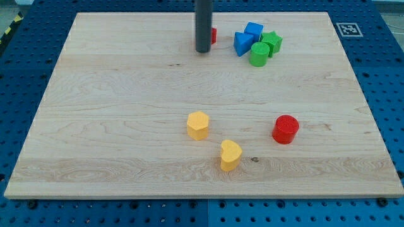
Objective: Place red star to the top center of the board
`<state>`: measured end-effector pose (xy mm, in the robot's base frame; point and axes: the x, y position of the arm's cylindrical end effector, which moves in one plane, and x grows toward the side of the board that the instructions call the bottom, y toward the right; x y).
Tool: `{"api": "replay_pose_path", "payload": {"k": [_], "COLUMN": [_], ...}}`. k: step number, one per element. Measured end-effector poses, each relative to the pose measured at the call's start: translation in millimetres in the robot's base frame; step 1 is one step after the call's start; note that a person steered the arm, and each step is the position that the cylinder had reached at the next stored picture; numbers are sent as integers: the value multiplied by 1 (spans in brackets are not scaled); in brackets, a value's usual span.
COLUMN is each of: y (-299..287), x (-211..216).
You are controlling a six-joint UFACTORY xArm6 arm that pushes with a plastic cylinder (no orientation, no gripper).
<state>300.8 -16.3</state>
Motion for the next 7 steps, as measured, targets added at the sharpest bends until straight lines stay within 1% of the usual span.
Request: {"api": "replay_pose_path", "payload": {"k": [1,2,3,4,6,7], "y": [3,32,29,-3,-3,-3], "x": [2,1,-25,-56,-57,-36]}}
